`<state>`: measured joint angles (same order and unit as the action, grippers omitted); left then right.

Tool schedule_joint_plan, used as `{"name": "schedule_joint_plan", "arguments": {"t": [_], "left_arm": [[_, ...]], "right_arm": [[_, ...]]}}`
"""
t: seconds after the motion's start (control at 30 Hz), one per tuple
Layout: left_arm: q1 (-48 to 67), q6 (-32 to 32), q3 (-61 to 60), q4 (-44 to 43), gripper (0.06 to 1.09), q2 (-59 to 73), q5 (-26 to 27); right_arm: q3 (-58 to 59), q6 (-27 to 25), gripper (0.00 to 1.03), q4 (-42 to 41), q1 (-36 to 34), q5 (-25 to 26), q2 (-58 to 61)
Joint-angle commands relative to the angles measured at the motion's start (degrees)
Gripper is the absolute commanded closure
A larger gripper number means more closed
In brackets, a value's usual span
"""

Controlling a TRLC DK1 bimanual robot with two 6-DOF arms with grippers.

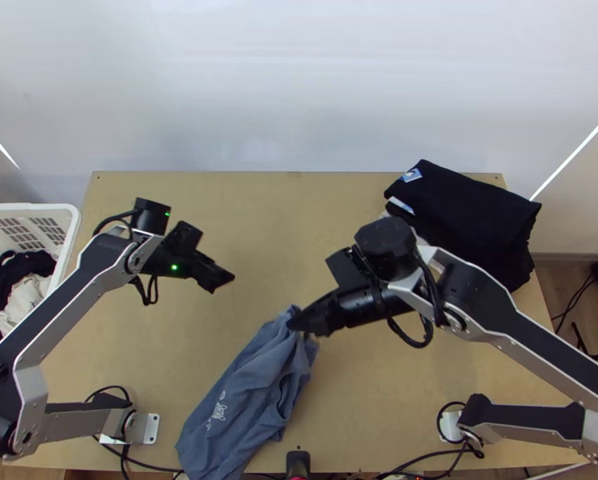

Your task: Fold the t-shirt

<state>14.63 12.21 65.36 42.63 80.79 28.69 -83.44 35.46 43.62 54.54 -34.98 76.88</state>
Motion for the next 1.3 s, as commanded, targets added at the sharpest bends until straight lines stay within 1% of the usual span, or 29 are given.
{"name": "schedule_joint_plan", "arguments": {"t": [0.0, 0.07, 0.13, 0.23, 0.3, 0.43, 0.6, 0.7, 0.8, 0.87, 0.9, 0.93, 1.0, 1.03, 1.07, 1.1, 1.13, 1.2, 1.27], "left_arm": [[5.05, 8.62, 2.58, 6.15, 0.11, 4.11, 6.73], [6.64, 11.08, 3.02, 8.26, 0.11, 5.95, 6.73], [8.04, 13.19, 3.19, 10.01, 0.11, 7.89, 6.73], [10.86, 15.83, 1.79, 9.84, 0.11, 9.29, 6.73], [12.88, 16.27, 1.35, 9.40, 0.11, 10.79, 6.56], [15.16, 17.59, 0.73, 9.40, 0.11, 13.16, 5.68], [16.74, 20.14, 0.55, 8.34, 0.11, 16.15, 4.89], [17.71, 20.66, 0.64, 7.38, 0.11, 18.43, 2.78], [18.33, 20.58, 0.64, 5.44, 0.11, 19.93, 2.60], [19.12, 20.66, 0.55, 3.69, 0.11, 20.63, 1.37], [19.29, 20.66, 0.47, 2.90, 0.15, 20.72, 0.76], [19.38, 20.84, 0.29, 2.90, 0.29, 20.37, 0.76], [19.38, 20.84, -0.59, 0.43, 0.67, 19.31, 1.02], [19.38, 20.14, -1.03, -0.97, 0.83, 18.87, 1.02], [19.38, 20.14, -1.20, -1.15, 0.94, 18.61, 1.02], [19.47, 20.05, -1.20, -1.15, 0.98, 18.61, 1.11], [19.47, 19.79, -1.03, -1.41, 0.99, 18.61, 1.46], [19.38, 19.70, -1.20, -2.11, 1.05, 18.17, 3.57], [19.29, 19.43, -1.64, -2.64, 1.05, 18.17, 3.92]], "right_arm": [[-0.06, 0.22, 1.00, -0.37, 3.99, -5.54, -1.82], [-0.85, 0.75, 1.00, -0.37, 5.57, -7.91, -2.17], [-1.46, -0.04, 1.00, -0.37, 6.89, -9.58, -2.79], [-1.20, -4.70, 1.00, -0.37, 8.83, -12.39, -4.72], [-0.76, -7.51, 1.00, -0.11, 9.79, -13.53, -5.95], [0.12, -10.24, 1.00, 0.59, 10.85, -14.32, -7.01], [0.56, -10.68, 1.00, 0.86, 10.93, -14.32, -6.75], [0.21, -10.77, 1.00, 0.86, 10.85, -14.32, -6.48], [-0.41, -10.68, 1.00, 0.86, 10.67, -14.32, -6.22], [-0.67, -10.68, 1.00, 0.77, 10.50, -14.32, -5.95], [-0.85, -10.68, 1.00, 0.77, 10.32, -14.32, -5.87], [-0.94, -10.68, 1.00, 0.77, 10.14, -14.32, -5.87], [-1.29, -10.68, 1.00, 0.77, 9.62, -14.32, -5.78], [-1.29, -10.77, 1.00, 0.77, 9.44, -14.24, -5.78], [-1.20, -10.85, 1.00, 0.77, 9.00, -14.32, -5.69], [-1.20, -11.03, 1.00, 0.77, 8.47, -14.32, -5.69], [-1.29, -11.29, 1.00, 0.77, 8.21, -14.32, -5.51], [-1.29, -11.64, 1.00, 0.77, 7.77, -14.24, -5.43], [-1.38, -11.64, 1.00, 0.77, 7.42, -14.32, -5.43]]}}
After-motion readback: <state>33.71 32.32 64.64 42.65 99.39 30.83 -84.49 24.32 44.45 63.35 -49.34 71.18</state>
